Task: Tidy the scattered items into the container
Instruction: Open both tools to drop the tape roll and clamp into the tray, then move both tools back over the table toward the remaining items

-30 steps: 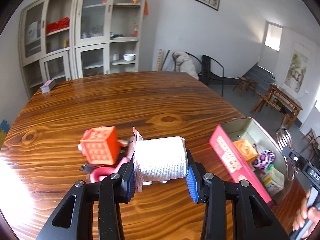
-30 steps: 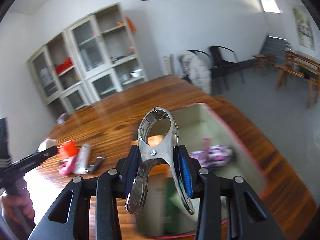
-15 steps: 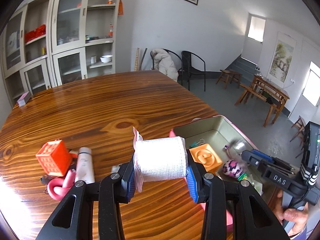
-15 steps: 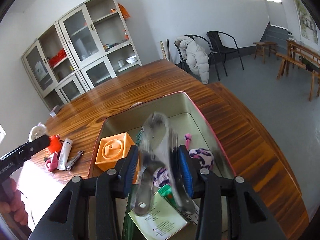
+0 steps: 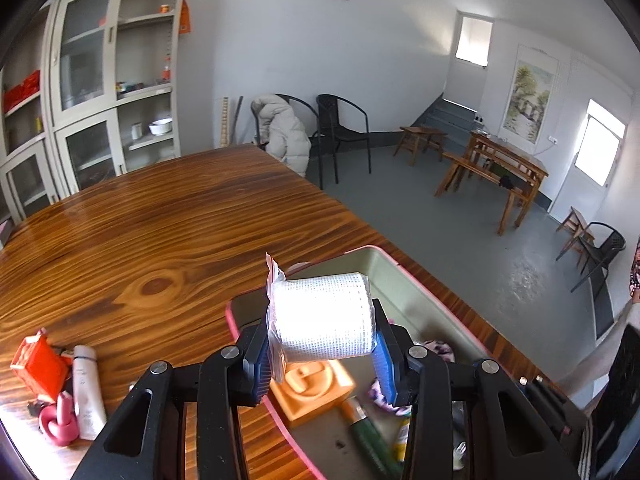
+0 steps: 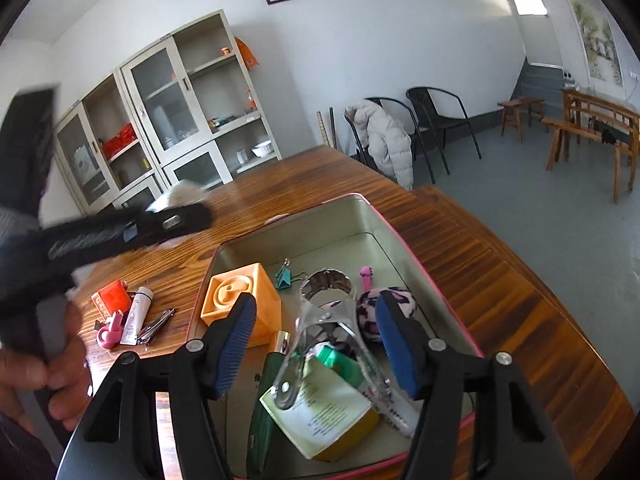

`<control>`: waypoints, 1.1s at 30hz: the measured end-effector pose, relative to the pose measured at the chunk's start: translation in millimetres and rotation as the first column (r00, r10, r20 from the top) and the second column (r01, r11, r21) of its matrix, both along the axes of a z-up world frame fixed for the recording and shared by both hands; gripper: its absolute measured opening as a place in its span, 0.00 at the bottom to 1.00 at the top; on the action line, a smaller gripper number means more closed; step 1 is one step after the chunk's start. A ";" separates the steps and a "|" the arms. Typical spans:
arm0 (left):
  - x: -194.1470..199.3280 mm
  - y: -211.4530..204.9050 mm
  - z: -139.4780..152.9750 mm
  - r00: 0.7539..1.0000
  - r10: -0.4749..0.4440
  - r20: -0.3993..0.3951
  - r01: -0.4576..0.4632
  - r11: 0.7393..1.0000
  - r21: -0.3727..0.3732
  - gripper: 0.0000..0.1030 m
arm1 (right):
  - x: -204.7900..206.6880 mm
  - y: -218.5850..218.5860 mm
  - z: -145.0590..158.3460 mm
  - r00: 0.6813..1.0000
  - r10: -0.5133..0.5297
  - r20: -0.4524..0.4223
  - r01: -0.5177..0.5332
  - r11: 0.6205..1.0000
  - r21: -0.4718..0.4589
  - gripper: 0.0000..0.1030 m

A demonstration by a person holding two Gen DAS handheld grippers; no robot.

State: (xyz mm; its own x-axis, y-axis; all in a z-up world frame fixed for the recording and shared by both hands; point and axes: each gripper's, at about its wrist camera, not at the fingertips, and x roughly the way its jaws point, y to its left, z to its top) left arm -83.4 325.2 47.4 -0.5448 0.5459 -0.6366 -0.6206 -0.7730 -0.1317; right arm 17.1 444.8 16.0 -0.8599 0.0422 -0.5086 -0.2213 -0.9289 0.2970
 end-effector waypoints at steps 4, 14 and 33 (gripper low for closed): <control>-3.3 21.1 -3.2 0.999 -0.035 0.008 0.035 0.999 -0.011 0.42 | -1.9 1.1 -3.8 1.000 -0.005 -0.007 0.005 1.000 -0.012 0.69; -11.8 35.3 -10.5 0.997 -0.038 0.061 0.038 0.999 -0.006 0.72 | 6.7 15.5 -6.6 0.999 -0.038 -0.032 0.035 0.996 -0.079 0.69; -7.6 -25.2 -5.9 0.997 0.071 0.034 -0.071 0.997 -0.003 0.81 | 8.6 4.3 1.4 0.997 -0.039 -0.061 0.035 0.997 -0.063 0.69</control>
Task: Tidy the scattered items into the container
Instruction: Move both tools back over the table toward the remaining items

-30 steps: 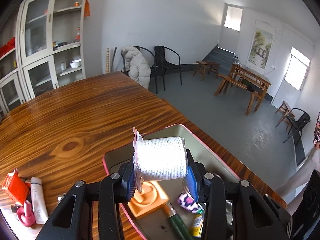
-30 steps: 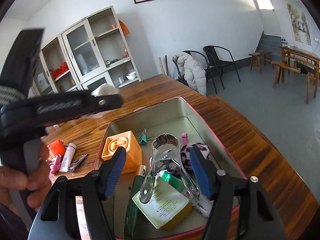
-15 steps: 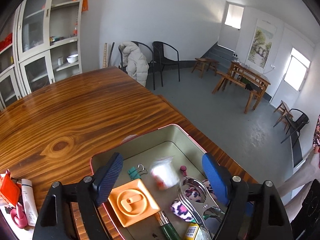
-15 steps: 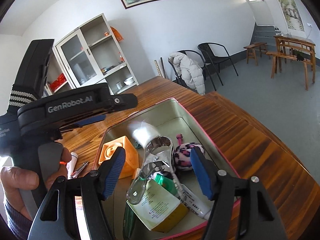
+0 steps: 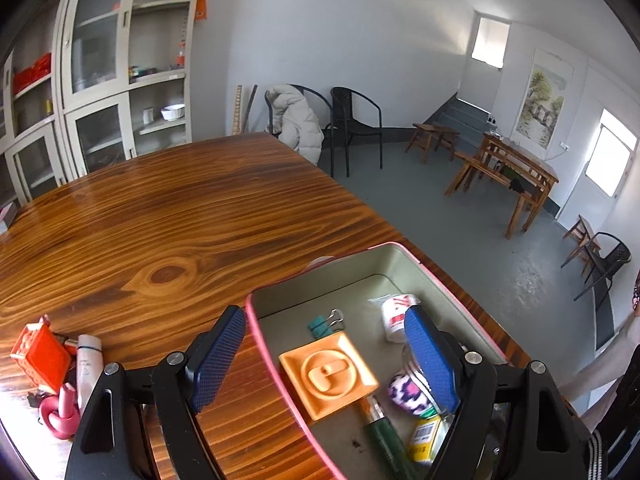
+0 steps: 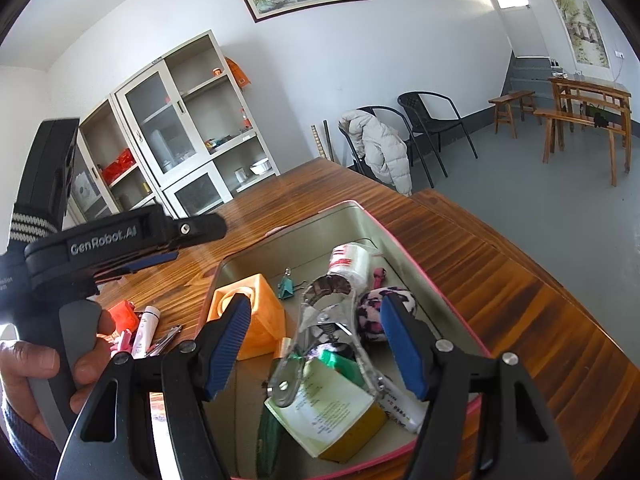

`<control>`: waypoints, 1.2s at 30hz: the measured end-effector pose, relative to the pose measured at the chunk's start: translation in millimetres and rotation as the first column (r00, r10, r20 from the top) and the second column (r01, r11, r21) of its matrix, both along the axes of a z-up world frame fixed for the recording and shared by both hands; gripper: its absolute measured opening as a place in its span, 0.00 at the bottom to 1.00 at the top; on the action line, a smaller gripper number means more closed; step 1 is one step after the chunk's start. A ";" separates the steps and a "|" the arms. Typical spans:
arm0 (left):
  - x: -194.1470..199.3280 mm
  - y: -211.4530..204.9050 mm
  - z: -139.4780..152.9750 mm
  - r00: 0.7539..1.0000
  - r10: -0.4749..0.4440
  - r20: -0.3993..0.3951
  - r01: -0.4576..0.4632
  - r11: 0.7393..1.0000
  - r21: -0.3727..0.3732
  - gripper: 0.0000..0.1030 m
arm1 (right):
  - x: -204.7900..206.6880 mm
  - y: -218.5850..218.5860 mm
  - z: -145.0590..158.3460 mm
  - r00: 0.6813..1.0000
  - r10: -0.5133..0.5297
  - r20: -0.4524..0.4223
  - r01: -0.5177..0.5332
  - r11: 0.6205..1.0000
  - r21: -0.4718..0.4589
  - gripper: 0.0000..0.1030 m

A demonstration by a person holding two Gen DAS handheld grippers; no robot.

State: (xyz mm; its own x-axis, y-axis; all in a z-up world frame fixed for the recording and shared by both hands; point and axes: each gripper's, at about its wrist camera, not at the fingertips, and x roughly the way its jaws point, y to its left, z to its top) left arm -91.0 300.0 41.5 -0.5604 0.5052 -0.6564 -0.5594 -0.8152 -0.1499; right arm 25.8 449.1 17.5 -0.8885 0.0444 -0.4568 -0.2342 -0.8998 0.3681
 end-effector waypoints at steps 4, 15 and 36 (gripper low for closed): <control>0.3 -27.1 0.7 0.999 0.041 -0.016 -0.041 0.999 -0.004 0.81 | 1.3 -18.4 12.8 0.999 0.032 -0.027 -0.031 0.999 0.037 0.70; -12.7 -153.3 -2.1 0.966 0.259 -0.028 -0.259 0.966 -0.021 0.81 | -16.5 -96.5 31.1 0.979 0.201 -0.043 -0.196 0.976 0.095 0.76; -32.6 -288.5 -39.0 0.917 0.398 0.015 -0.395 0.914 -0.096 0.81 | -101.4 -205.0 -21.5 0.904 0.349 0.248 -0.382 0.918 0.102 0.61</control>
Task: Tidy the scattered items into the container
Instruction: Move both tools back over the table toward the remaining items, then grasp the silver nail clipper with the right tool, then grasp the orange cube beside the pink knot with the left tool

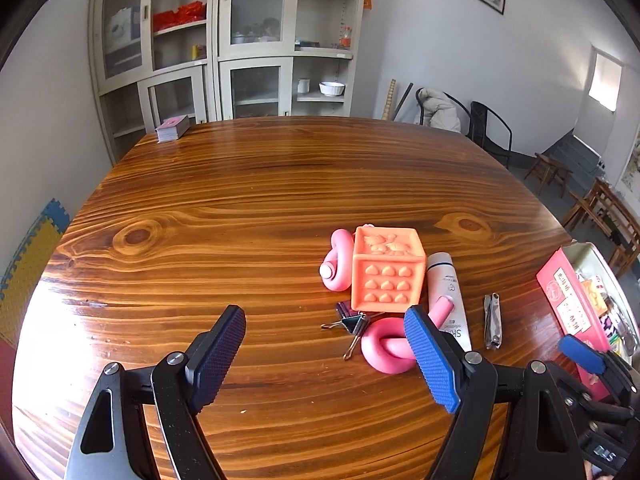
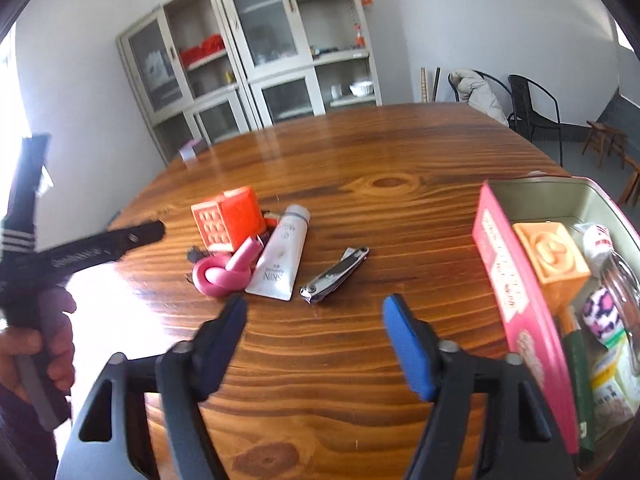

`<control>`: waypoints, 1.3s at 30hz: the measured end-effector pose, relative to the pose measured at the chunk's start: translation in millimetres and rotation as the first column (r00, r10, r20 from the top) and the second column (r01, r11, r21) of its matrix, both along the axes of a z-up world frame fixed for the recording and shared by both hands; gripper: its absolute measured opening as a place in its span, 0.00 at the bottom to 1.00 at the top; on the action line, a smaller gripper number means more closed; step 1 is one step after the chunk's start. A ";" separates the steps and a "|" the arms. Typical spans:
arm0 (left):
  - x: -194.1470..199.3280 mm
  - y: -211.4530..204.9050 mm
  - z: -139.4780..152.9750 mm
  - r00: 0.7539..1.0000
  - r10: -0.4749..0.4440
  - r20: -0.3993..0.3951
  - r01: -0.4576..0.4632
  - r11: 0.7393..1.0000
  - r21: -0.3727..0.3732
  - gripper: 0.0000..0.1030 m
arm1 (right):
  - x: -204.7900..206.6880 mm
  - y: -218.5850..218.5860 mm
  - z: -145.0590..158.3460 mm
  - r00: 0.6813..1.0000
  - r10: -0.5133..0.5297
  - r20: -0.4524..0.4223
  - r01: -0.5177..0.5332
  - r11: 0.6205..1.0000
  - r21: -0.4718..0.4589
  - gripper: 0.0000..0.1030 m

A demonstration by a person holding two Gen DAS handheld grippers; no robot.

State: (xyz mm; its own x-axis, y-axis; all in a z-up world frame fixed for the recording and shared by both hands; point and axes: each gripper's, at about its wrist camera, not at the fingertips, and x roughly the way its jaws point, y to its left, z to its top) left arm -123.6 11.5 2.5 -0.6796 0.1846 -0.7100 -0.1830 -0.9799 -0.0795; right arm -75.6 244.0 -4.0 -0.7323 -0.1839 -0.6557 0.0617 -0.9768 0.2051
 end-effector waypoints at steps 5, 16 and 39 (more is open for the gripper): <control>-2.3 -3.8 1.3 1.000 -0.012 -0.002 0.012 1.000 -0.010 0.81 | -20.5 -7.5 -11.1 0.998 -0.007 0.062 0.005 1.000 0.028 0.54; -8.6 -7.2 2.0 1.000 -0.006 0.001 0.006 1.000 -0.001 0.81 | -59.8 -18.1 -32.8 0.988 -0.036 0.151 0.018 0.992 0.121 0.29; -61.8 64.4 -26.3 0.999 -0.029 0.029 0.030 0.999 -0.032 0.56 | -39.4 6.0 -20.3 0.994 -0.027 0.108 0.026 1.000 0.005 0.15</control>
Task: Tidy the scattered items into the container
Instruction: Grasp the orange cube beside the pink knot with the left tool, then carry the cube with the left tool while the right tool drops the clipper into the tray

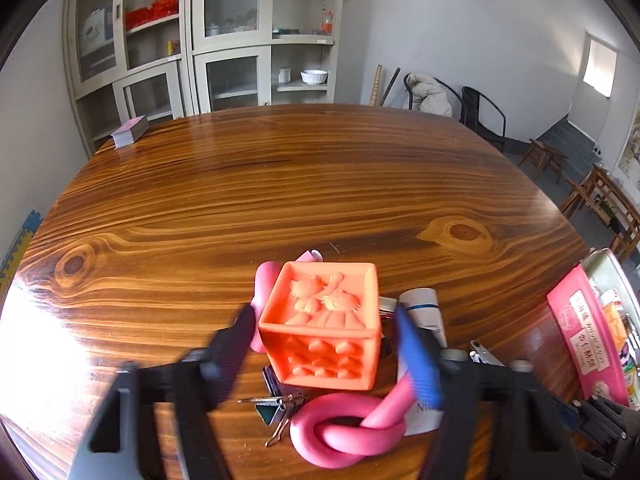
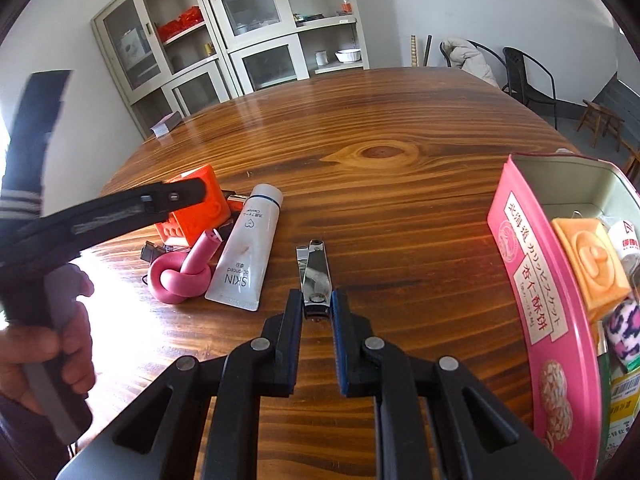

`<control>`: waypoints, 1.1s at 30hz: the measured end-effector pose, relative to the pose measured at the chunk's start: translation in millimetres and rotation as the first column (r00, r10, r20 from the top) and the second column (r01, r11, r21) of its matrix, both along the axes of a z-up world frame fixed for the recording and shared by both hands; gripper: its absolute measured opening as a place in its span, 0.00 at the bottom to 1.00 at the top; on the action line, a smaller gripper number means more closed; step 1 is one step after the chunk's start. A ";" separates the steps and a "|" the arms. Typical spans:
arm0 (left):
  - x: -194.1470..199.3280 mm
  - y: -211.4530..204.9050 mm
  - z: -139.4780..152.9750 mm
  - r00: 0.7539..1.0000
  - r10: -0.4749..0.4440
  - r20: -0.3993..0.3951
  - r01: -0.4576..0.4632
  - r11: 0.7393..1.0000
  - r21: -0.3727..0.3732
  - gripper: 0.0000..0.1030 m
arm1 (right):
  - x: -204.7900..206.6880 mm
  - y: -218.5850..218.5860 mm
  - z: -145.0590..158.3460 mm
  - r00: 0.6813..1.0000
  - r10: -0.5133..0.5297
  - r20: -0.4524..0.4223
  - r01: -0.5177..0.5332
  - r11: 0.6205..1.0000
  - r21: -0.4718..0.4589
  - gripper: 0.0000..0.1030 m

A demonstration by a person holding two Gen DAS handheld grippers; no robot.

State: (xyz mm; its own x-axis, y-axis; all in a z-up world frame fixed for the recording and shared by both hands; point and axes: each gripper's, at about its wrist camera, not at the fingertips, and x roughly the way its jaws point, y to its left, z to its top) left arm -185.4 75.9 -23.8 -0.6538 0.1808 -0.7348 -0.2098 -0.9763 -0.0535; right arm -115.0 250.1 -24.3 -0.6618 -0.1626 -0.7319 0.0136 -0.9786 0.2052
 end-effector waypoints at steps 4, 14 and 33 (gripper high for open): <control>0.8 -1.8 0.8 1.000 -0.004 -0.015 0.004 1.000 0.001 0.54 | 0.7 -0.5 1.3 1.000 0.005 -0.006 -0.005 1.000 -0.005 0.15; 20.9 -10.1 33.1 0.997 -0.017 -0.076 0.023 0.997 0.073 0.53 | 11.0 6.0 16.7 0.997 -0.001 -0.074 -0.004 0.998 -0.062 0.15; 70.4 10.6 67.5 0.987 -0.074 -0.140 0.092 0.987 0.131 0.53 | 56.6 47.7 49.6 0.973 -0.086 -0.214 0.040 0.977 -0.211 0.13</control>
State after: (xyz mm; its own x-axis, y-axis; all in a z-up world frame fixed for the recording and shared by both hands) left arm -115.0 86.5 43.7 -0.7236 0.3311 -0.6056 -0.3040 -0.9406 -0.1509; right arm -58.4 297.7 25.3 -0.8165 -0.2464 -0.5221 0.0210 -0.9164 0.3996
